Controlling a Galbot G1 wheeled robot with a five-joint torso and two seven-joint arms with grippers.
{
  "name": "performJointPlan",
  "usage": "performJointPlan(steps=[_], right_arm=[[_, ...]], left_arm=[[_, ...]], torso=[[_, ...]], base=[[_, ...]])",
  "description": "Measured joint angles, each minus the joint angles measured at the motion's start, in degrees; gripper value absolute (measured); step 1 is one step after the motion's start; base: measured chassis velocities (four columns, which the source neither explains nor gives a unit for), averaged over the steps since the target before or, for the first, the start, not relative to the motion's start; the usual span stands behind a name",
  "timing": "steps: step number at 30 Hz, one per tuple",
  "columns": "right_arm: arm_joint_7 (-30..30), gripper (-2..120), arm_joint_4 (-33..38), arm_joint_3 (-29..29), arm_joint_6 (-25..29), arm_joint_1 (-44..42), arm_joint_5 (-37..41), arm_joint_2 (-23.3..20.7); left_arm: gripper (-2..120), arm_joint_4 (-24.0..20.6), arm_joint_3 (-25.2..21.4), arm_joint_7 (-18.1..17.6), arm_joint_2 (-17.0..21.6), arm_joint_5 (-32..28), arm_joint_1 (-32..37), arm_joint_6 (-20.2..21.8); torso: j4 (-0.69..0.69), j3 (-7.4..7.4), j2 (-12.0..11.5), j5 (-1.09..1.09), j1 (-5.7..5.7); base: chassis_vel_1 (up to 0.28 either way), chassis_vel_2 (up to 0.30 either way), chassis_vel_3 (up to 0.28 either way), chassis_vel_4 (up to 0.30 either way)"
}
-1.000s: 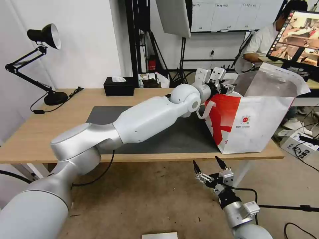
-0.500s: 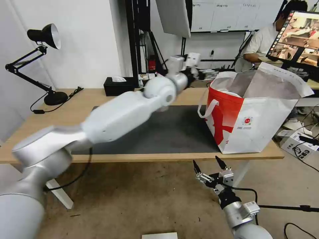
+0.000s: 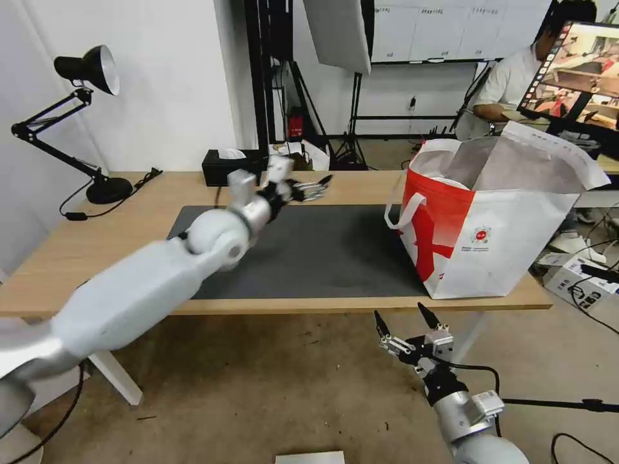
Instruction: Pick up the trash from the table and place it into the takeout bag.
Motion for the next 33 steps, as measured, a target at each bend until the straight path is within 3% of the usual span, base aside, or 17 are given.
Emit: performJointPlan(steps=[4, 7, 8, 11, 16, 19, 20, 23, 33], right_arm=[[0.0, 100, 0.0, 0.0, 0.0, 0.0, 0.0, 0.0], [0.0, 100, 0.0, 0.0, 0.0, 0.0, 0.0, 0.0], [0.0, 100, 0.0, 0.0, 0.0, 0.0, 0.0, 0.0], [0.0, 100, 0.0, 0.0, 0.0, 0.0, 0.0, 0.0], [0.0, 100, 0.0, 0.0, 0.0, 0.0, 0.0, 0.0], [0.0, 100, 0.0, 0.0, 0.0, 0.0, 0.0, 0.0], [0.0, 100, 0.0, 0.0, 0.0, 0.0, 0.0, 0.0], [0.0, 100, 0.0, 0.0, 0.0, 0.0, 0.0, 0.0], [0.0, 100, 0.0, 0.0, 0.0, 0.0, 0.0, 0.0]], left_arm=[[100, -2.1, -4.7, 0.0, 1.7, 1.6, 5.4, -1.1], [100, -5.4, -13.2, -0.1, 3.0, 4.4, 16.4, -3.1], [100, -5.4, -13.2, -0.1, 3.0, 4.4, 16.4, -3.1], [100, -8.5, -22.8, 0.0, 3.5, 8.5, 28.4, -6.5], [100, -11.3, -29.0, -0.1, 3.1, 11.7, 38.3, -10.9], [100, -12.9, -37.0, -0.1, -1.2, 18.5, 50.3, -15.1], [100, -12.9, -37.0, -0.1, -1.2, 18.5, 50.3, -15.1], [100, -13.3, -42.6, 0.8, -5.5, 22.3, 59.2, -16.9], [100, -13.0, -49.0, 3.4, -13.5, 28.7, 69.6, -20.4]], torso=[[0.00, 0.00, 0.0, -0.01, 0.00], [0.00, 0.00, 0.0, -0.02, 0.00], [0.00, 0.00, 0.0, -0.02, 0.00], [0.02, 0.00, 0.0, -0.01, -0.01], [0.01, 0.00, 0.0, 0.01, 0.00], [0.00, 0.00, 0.0, -0.01, 0.00], [0.00, 0.00, 0.0, -0.01, 0.00], [0.02, 0.00, 0.0, 0.01, -0.01], [0.01, 0.00, 0.0, 0.00, 0.00]], base=[[0.000, 0.000, 0.000, 0.000], [0.000, 0.000, 0.000, 0.000], [0.000, 0.000, 0.000, 0.000], [0.000, 0.000, 0.000, 0.000], [0.000, 0.000, 0.000, 0.000], [0.000, 0.000, 0.000, 0.000], [0.000, 0.000, 0.000, 0.000], [0.000, 0.000, 0.000, 0.000], [0.000, 0.000, 0.000, 0.000]])
